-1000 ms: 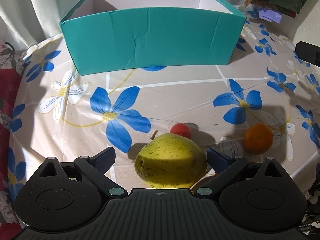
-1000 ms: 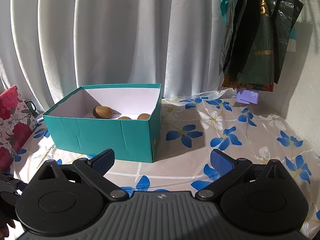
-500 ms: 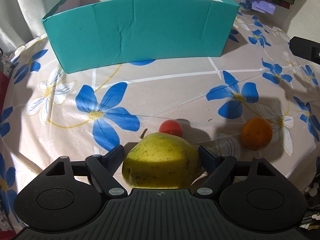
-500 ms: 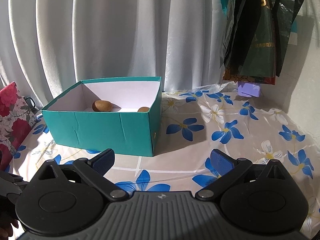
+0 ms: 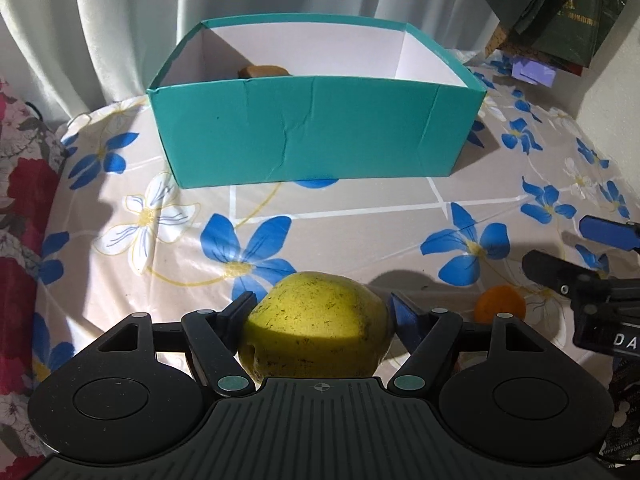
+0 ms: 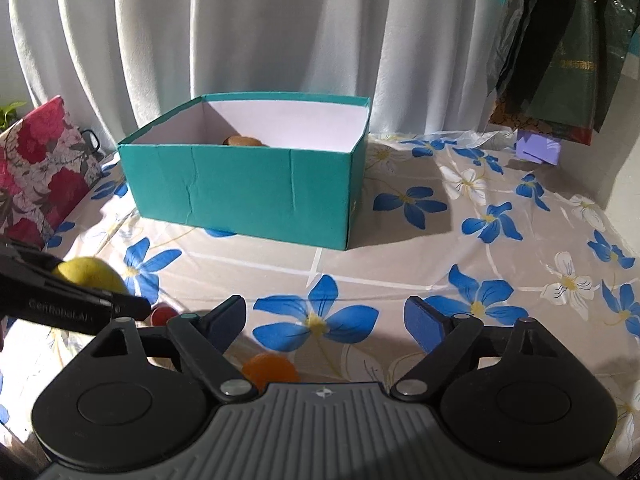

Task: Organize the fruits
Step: 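Grasp the orange with the right gripper while the left gripper holds the pear, then carry the pear into the teal box with the left gripper while the right holds the orange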

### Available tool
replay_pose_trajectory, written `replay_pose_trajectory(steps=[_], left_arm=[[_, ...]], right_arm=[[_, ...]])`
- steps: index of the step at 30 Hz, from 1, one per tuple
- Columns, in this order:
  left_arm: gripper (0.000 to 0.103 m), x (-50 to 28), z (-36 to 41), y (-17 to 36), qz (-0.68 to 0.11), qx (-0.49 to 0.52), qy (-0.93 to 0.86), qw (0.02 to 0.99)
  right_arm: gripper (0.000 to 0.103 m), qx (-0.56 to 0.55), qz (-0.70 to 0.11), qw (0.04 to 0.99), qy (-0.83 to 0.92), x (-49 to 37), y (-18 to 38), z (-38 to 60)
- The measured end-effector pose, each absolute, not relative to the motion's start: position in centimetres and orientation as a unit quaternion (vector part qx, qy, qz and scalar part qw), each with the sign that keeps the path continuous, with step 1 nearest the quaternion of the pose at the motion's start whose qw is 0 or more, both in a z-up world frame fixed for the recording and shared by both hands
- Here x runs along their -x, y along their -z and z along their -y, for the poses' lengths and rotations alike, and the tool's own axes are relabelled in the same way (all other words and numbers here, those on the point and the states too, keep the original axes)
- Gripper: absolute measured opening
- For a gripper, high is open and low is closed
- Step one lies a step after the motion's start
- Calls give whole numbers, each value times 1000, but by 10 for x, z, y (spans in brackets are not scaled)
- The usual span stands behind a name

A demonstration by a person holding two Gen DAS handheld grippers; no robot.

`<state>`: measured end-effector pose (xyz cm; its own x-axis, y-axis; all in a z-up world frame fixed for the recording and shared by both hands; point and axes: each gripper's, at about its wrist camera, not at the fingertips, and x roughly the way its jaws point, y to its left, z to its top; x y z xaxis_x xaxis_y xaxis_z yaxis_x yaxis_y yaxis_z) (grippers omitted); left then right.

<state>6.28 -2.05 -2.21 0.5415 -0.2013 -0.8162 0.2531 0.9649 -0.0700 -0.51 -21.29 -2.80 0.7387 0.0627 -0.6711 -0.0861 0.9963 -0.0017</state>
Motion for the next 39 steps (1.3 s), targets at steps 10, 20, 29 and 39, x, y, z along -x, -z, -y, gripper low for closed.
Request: replay_pose_trajectory(steps=[10, 20, 29, 39], left_arm=[[77, -52, 10, 19, -458, -23, 107, 882], [77, -48, 7, 18, -459, -25, 98, 883], [77, -55, 16, 7, -443, -42, 76, 892], [77, -57, 20, 5, -440, -48, 78, 894]], right_arm=[[55, 30, -417, 905, -78, 2, 61, 194], [40, 27, -436, 895, -87, -6, 79, 189], [40, -1, -372, 927, -56, -1, 35, 209], [40, -10, -340, 939, -56, 2, 14, 209]])
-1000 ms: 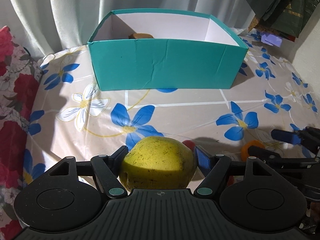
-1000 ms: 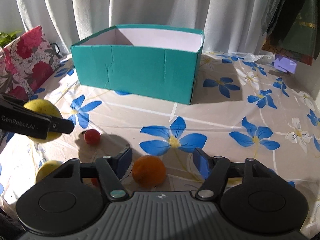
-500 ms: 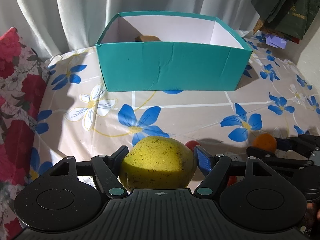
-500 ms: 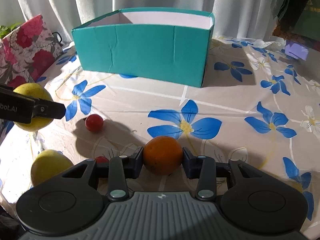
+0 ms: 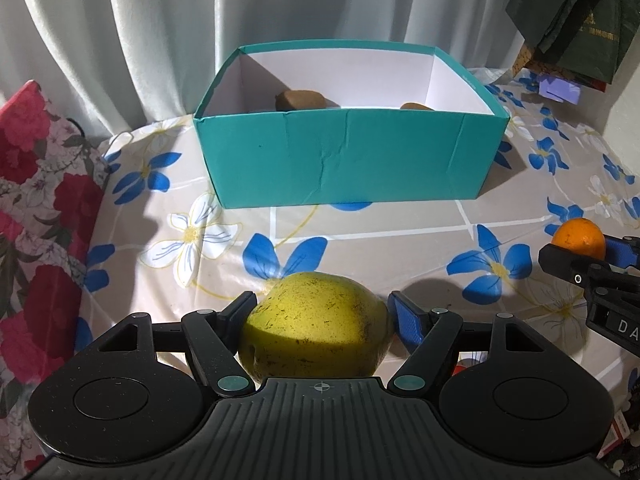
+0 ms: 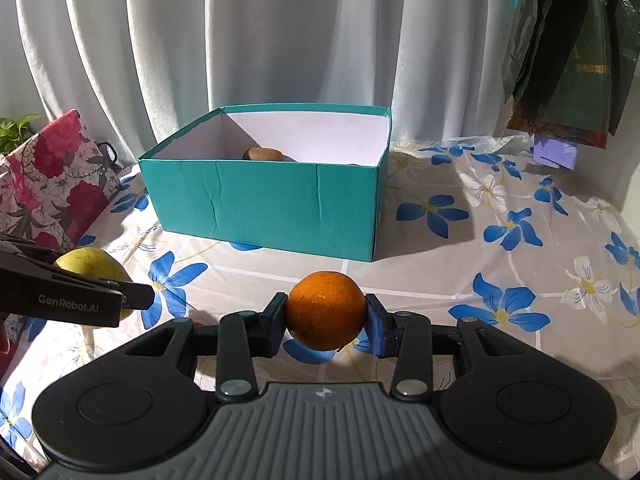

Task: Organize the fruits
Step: 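Carry the pear into the teal box with the left gripper while the right holds the orange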

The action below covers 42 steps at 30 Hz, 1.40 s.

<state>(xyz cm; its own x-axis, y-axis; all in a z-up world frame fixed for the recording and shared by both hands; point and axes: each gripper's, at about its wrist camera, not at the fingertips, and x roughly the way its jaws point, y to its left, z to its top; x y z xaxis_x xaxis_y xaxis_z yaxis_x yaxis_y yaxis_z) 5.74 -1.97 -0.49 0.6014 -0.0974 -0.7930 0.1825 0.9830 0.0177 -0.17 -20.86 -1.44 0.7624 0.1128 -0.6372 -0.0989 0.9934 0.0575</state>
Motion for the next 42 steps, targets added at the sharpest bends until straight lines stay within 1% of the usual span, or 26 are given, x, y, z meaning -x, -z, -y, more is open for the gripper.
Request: replay_pose_trajectory(steps=[31, 42], left_arm=[[77, -63, 26, -4, -426, -65, 92, 898], [77, -68, 27, -15, -416, -64, 94, 902]], right_arm=[[40, -13, -311, 949, -55, -1, -8, 210], [40, -13, -301, 952, -59, -7, -17, 213]])
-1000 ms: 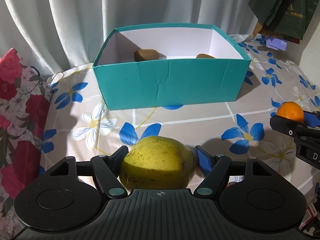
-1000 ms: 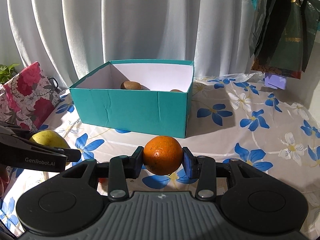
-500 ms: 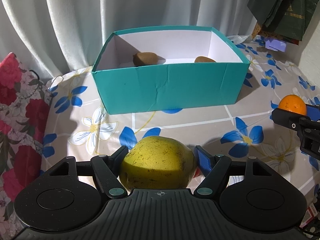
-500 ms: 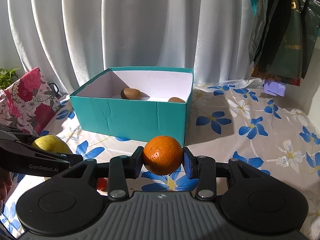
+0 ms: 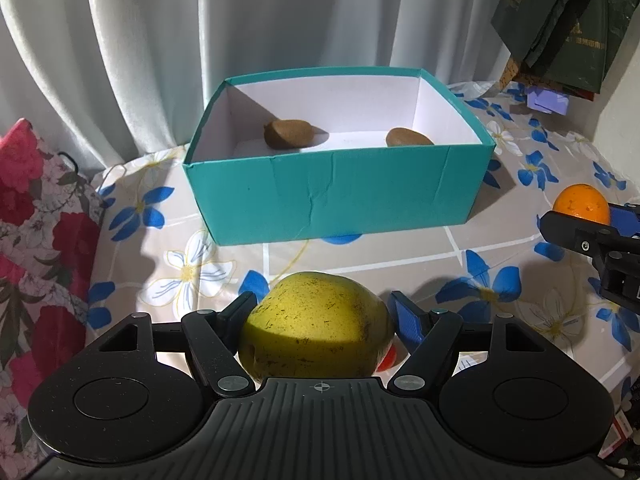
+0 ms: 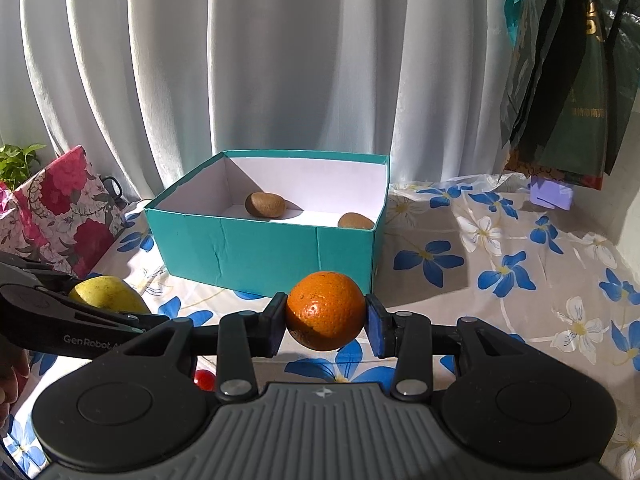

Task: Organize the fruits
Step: 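Carry the pear into the teal box with the left gripper while the right holds the orange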

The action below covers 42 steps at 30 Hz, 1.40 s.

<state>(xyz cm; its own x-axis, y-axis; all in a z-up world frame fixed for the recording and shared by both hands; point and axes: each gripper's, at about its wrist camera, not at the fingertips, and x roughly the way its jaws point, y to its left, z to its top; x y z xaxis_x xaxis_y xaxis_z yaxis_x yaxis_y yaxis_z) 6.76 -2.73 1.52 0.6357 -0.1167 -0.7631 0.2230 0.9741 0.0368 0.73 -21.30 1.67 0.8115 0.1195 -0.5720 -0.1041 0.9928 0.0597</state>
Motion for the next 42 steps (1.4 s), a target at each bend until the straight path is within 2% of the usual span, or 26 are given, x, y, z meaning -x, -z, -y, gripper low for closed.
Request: replay_pose_trajectory(steps=[20, 42], left_arm=[[77, -128, 46, -63, -368, -87, 103, 920], [77, -217, 39, -44, -388, -75, 61, 917]], right_arm=[[40, -19, -279, 958, -55, -33, -27, 226], [40, -25, -274, 961, -37, -42, -28, 234]])
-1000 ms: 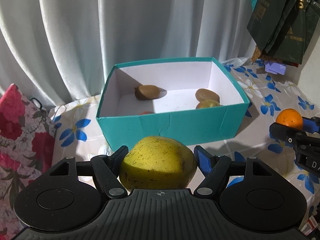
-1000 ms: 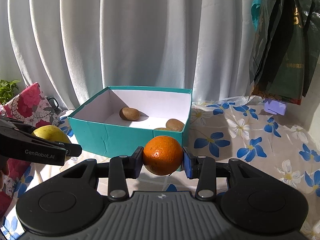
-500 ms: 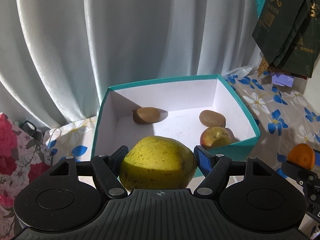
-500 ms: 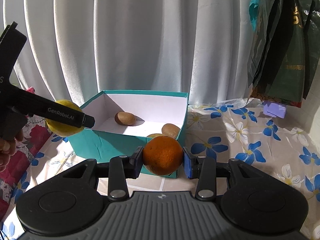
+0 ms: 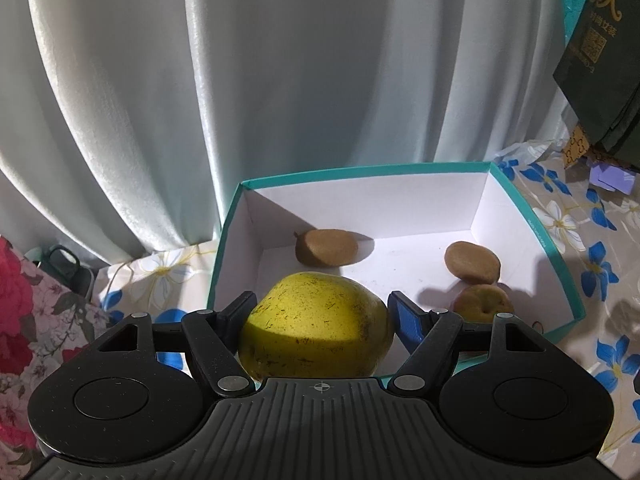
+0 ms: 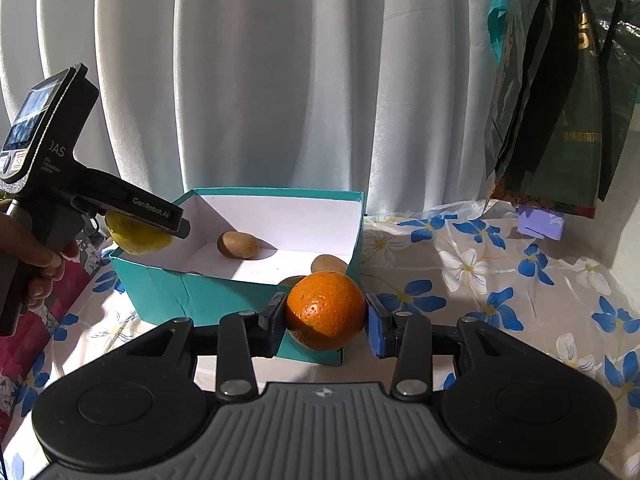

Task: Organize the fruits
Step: 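Carry the pear into the teal box with the left gripper while the right holds the orange, then open the left gripper to release the pear in the box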

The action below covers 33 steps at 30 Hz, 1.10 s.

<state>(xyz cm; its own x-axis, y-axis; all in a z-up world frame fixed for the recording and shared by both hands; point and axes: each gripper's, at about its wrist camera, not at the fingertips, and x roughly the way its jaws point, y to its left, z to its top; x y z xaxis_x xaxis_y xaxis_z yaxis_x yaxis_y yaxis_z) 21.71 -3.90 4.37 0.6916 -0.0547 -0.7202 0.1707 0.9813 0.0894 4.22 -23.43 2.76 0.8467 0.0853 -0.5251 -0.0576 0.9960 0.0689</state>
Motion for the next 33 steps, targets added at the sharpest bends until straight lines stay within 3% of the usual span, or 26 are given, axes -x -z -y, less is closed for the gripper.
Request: replay_pose_trajectory(steps=[16, 33], left_arm=[[77, -257, 46, 8, -430, -73, 58, 898], [72, -274, 44, 8, -410, -54, 39, 909]], right_arm=[[40, -31, -285, 958, -24, -54, -22, 242], [40, -33, -285, 957, -36, -63, -18, 242]])
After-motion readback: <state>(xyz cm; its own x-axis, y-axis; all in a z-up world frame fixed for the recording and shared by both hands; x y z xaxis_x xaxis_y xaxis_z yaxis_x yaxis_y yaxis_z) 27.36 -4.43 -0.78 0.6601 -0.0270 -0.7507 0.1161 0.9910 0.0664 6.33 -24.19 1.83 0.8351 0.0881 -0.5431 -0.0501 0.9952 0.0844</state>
